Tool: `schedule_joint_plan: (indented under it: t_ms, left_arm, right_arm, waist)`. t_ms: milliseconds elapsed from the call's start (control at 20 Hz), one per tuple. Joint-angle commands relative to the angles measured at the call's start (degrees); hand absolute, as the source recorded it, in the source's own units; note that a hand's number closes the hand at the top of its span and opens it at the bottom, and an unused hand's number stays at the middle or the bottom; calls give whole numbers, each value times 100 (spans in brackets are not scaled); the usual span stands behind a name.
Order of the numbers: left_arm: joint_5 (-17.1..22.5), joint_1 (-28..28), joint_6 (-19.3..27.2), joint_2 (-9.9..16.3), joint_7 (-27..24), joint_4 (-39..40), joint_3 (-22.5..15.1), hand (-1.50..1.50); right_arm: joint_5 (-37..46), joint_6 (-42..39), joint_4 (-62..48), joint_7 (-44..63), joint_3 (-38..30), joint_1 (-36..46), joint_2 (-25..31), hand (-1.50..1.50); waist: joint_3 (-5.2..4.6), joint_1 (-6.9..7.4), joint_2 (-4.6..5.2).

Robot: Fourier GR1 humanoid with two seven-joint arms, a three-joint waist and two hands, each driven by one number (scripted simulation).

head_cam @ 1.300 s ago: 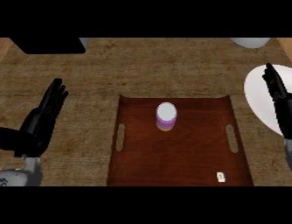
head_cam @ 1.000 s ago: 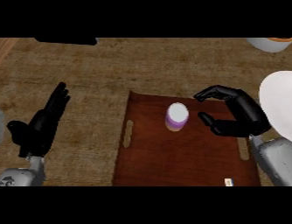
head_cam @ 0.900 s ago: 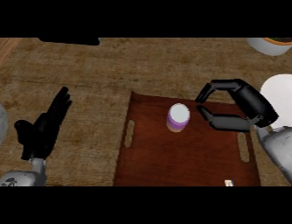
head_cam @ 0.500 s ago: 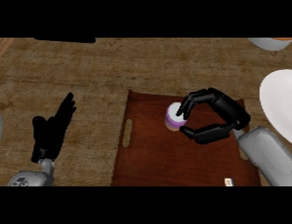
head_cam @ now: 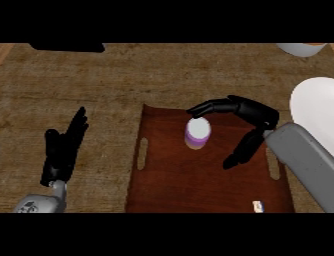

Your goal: Pick the can from the tray and place it in the plate

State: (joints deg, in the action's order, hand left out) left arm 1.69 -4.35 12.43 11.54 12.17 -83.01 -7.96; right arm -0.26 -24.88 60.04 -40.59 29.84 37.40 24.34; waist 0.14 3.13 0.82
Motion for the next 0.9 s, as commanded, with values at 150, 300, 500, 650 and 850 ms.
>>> schedule_joint_plan:
  t_ms: [150, 300, 500, 650, 850]
  left_arm:
    - [56, 35, -115, 198, -6, 9, 230, 0]
    - [-71, -22, 86, -49, -70, 140, 156, 0]
    - [-104, 204, 113, -124, 15, -117, 30, 0]
    - [67, 102, -105, 36, 61, -65, 237, 0]
    - [-172, 414, 120, -171, 57, -324, 40, 0]
  right_arm:
    - [1320, 274, -517, -250, 377, 1182, 47, -150]
    - [1739, 147, -602, -219, 601, 1392, 84, -150]
    - [2279, -283, -713, 117, 1138, 1699, 119, -150]
    - [2459, -575, -1011, 391, 1226, 2042, -267, -150]
    - [2902, -471, -1211, 362, 1370, 1919, -521, -150]
  waist:
    - [-14, -128, -53]
    - [-16, -209, -67]
    - [-17, -183, -76]
    - [-18, -179, -67]
    - [-14, -216, -77]
